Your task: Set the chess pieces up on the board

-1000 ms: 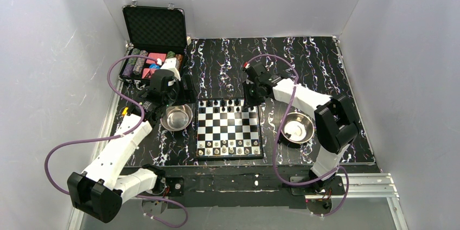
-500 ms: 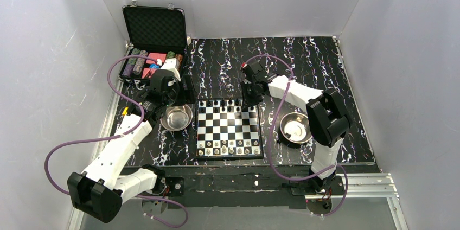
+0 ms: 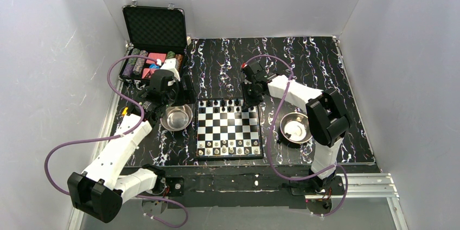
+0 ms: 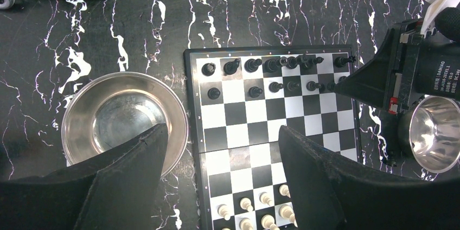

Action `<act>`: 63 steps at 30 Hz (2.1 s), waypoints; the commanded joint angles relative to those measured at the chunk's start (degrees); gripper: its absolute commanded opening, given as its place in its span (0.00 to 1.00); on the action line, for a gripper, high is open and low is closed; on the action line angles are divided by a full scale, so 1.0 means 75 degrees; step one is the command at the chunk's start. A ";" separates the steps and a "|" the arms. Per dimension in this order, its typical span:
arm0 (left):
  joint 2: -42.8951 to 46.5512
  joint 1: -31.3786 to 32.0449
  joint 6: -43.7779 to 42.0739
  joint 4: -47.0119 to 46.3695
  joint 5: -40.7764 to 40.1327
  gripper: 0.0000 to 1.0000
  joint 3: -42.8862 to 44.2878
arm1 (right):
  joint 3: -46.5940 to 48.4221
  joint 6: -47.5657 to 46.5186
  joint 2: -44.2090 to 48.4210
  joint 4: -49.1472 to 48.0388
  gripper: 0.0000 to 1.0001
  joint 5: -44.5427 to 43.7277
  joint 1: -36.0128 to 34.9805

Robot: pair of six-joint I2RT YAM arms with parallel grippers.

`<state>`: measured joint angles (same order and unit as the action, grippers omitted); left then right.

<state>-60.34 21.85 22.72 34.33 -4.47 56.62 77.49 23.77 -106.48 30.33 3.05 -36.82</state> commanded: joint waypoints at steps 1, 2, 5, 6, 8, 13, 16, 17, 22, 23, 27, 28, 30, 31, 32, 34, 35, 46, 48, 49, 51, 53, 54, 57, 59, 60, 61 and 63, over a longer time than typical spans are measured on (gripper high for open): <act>0.0110 -0.0042 -0.0062 0.0008 0.0015 0.74 -0.0023 | 0.0296 -0.0072 -0.0098 0.0094 0.14 -0.0102 0.0014; 0.0104 -0.0042 -0.0060 0.0006 0.0021 0.74 -0.0018 | 0.0296 -0.0069 -0.0109 0.0093 0.14 -0.0102 0.0011; 0.0101 -0.0036 -0.0073 0.0004 0.0016 0.74 -0.0005 | 0.0291 -0.0072 -0.0149 0.0049 0.14 -0.0113 0.0022; 0.0095 -0.0041 -0.0076 0.0011 0.0020 0.74 -0.0003 | 0.0294 -0.0066 -0.0163 0.0047 0.14 -0.0105 0.0022; 0.0079 -0.0042 -0.0076 0.0001 0.0017 0.74 0.0003 | 0.0322 -0.0067 -0.0202 0.0057 0.14 -0.0087 0.0022; 0.0063 -0.0041 -0.0064 0.0005 0.0033 0.74 -0.0007 | 0.0351 -0.0088 -0.0272 0.0037 0.14 -0.0105 0.0022; 0.0060 -0.0045 -0.0064 -0.0005 0.0031 0.74 -0.0004 | 0.0365 -0.0096 -0.0303 0.0035 0.14 -0.0108 0.0028; 0.0053 -0.0042 -0.0065 -0.0006 0.0033 0.74 -0.0006 | 0.0378 -0.0090 -0.0303 0.0046 0.14 -0.0119 0.0033; 0.0061 -0.0053 -0.0065 -0.0007 0.0033 0.74 -0.0011 | 0.0411 -0.0091 -0.0341 0.0055 0.14 -0.0126 0.0046; 0.0070 -0.0053 -0.0062 -0.0007 0.0023 0.74 -0.0024 | 0.0419 -0.0095 -0.0351 0.0050 0.14 -0.0134 0.0046; 0.0066 -0.0053 -0.0064 -0.0009 0.0026 0.74 -0.0025 | 0.0422 -0.0116 -0.0348 0.0086 0.15 -0.0148 0.0045; 0.0072 -0.0053 -0.0064 -0.0007 0.0022 0.74 -0.0023 | 0.0422 -0.0119 -0.0354 0.0086 0.16 -0.0159 0.0046; 0.0076 -0.0053 -0.0058 -0.0008 0.0030 0.74 -0.0008 | 0.0419 -0.0121 -0.0346 0.0091 0.20 -0.0154 0.0049; 0.0069 -0.0053 -0.0064 -0.0007 0.0033 0.74 -0.0013 | 0.0414 -0.0121 -0.0346 0.0086 0.22 -0.0160 0.0049; 0.0066 -0.0053 -0.0064 -0.0007 0.0032 0.74 -0.0005 | 0.0403 -0.0115 -0.0336 0.0082 0.24 -0.0152 0.0055; 0.0070 -0.0053 -0.0065 -0.0007 0.0035 0.74 -0.0013 | 0.0395 -0.0112 -0.0320 0.0060 0.27 -0.0136 0.0056; 0.0074 -0.0053 -0.0059 -0.0007 0.0047 0.74 -0.0007 | 0.0391 -0.0109 -0.0312 0.0066 0.28 -0.0128 0.0057; 0.0061 -0.0061 -0.0033 -0.0007 0.0080 0.74 0.0075 | 0.0435 -0.0053 0.0713 0.0284 0.34 -0.0158 0.0075; 0.0030 -0.0065 -0.0051 -0.0001 0.0077 0.74 0.0135 | -0.0200 0.0264 0.1894 0.0211 0.33 -0.0584 0.0307; 0.0018 -0.0058 -0.0053 -0.0006 0.0080 0.74 0.0151 | -0.0406 0.0408 0.2147 0.0200 0.33 -0.0668 0.0445; -0.0020 -0.0064 -0.0058 -0.0011 0.0112 0.74 0.0188 | -0.0929 0.0786 0.2686 0.0173 0.33 -0.0637 0.0875; -0.0051 -0.0065 -0.0062 -0.0007 0.0142 0.74 0.0207 | -0.1573 0.1204 0.3287 0.0079 0.30 -0.0354 0.1512; -0.0066 -0.0065 -0.0061 -0.0008 0.0160 0.74 0.0236 | -0.1910 0.1356 0.3569 0.0028 0.26 -0.0126 0.1864; -0.0130 -0.0065 -0.0096 -0.0023 0.0198 0.74 0.0282 | -0.2868 0.1548 0.4463 0.0026 0.18 0.0188 0.2880; -0.0173 -0.0065 -0.0100 -0.0049 0.0226 0.74 0.0290 | -0.3385 0.1501 0.4917 0.0134 0.18 0.0226 0.3356; -0.0195 -0.0065 -0.0089 -0.0073 0.0244 0.74 0.0290 | -0.3561 0.1437 0.5083 0.0172 0.15 0.0276 0.3523; -0.0227 -0.0065 -0.0088 -0.0095 0.0271 0.74 0.0297 | -0.3720 0.1384 0.5206 0.0226 0.07 0.0391 0.3663; -0.0312 -0.0065 -0.0056 -0.0128 0.0329 0.74 0.0318 | -0.4058 0.1261 0.5369 0.0170 0.01 0.0862 0.3950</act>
<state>-61.98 21.80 22.61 34.28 -3.40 56.75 50.48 33.30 -69.14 31.20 3.57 -9.82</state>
